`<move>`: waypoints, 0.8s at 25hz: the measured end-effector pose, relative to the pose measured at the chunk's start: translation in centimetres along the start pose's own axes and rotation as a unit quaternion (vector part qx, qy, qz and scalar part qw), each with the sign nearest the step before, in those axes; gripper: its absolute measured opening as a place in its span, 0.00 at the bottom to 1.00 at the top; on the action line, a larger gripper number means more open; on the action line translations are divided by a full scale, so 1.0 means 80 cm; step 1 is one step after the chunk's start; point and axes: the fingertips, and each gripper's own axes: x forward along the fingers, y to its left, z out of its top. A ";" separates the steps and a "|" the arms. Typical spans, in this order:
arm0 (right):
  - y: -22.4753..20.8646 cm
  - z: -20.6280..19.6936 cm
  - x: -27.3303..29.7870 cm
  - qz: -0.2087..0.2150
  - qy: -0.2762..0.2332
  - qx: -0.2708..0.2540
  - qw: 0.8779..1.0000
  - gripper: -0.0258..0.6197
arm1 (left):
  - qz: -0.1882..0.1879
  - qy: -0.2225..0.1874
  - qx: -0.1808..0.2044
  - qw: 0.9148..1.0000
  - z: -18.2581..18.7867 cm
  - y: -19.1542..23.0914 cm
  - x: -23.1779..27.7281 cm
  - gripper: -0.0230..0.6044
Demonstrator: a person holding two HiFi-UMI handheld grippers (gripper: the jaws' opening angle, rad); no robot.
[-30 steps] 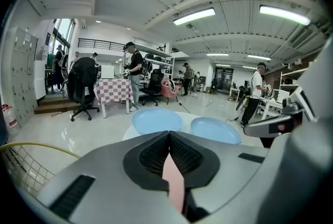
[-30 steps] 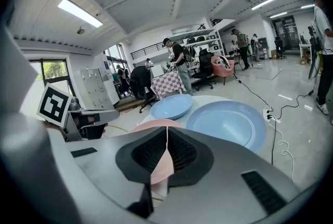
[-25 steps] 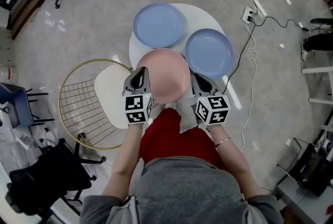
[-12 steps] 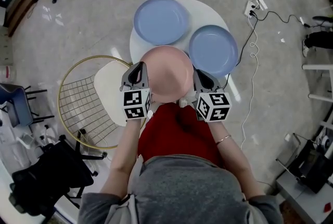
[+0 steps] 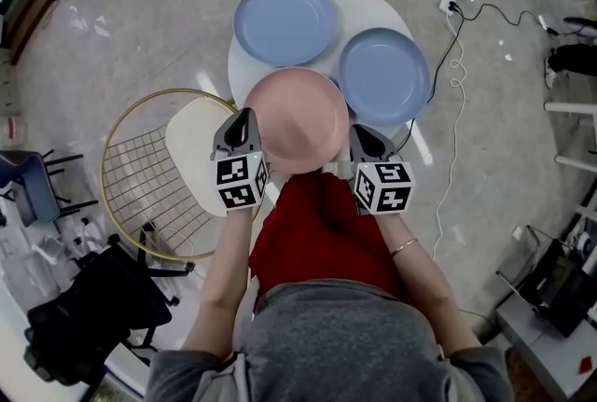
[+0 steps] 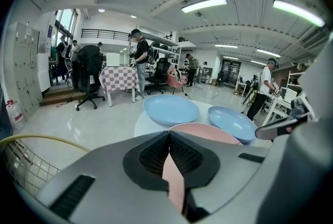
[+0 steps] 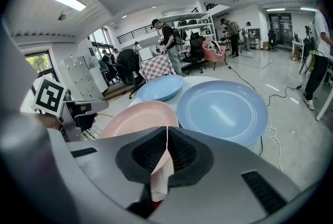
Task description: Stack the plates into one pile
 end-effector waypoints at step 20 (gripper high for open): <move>-0.001 -0.039 0.032 -0.031 0.082 -0.033 0.996 0.09 | 0.024 0.063 -0.024 0.997 -0.061 0.035 0.001 0.19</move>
